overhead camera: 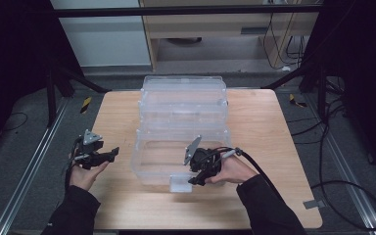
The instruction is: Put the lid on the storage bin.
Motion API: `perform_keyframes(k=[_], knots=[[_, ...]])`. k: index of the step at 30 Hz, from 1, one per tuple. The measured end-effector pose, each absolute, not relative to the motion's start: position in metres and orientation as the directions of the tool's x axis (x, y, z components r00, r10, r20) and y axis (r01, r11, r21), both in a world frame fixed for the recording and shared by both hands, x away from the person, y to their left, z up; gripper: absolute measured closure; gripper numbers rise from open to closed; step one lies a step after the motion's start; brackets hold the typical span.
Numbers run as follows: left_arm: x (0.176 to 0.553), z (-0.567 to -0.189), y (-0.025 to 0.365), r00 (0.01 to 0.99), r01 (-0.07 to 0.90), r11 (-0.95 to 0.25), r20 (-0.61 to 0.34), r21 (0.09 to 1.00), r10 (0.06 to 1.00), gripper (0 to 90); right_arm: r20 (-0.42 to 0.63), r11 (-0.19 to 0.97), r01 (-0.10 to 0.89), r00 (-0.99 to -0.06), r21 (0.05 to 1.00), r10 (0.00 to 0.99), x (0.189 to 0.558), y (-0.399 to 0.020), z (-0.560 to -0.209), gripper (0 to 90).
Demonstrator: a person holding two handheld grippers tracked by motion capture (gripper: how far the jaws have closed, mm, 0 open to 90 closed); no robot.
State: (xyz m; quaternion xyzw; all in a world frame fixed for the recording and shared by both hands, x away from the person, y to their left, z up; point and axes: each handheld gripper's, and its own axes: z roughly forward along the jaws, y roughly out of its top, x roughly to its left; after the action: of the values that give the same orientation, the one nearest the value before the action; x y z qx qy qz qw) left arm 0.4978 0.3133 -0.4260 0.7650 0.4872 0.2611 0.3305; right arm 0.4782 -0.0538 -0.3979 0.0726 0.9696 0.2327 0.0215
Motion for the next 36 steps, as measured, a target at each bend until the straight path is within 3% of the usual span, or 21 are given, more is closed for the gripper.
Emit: perform_keyframes(k=[13, 36], knots=[[0.497, -0.423, 0.314, 0.393, 0.567, -0.307, 0.077, 0.765, 0.916, 31.9, 0.017, 0.914, 0.12, -0.992, 0.387, 0.123, 0.482, -0.046, -0.405, 65.2], [0.501, -0.383, 0.3, 0.504, 0.468, -0.374, 0.106, 0.801, 0.857, 31.1, 0.021, 0.922, 0.121, -0.992, 0.368, 0.122, 0.482, -0.043, -0.406, 65.6]])
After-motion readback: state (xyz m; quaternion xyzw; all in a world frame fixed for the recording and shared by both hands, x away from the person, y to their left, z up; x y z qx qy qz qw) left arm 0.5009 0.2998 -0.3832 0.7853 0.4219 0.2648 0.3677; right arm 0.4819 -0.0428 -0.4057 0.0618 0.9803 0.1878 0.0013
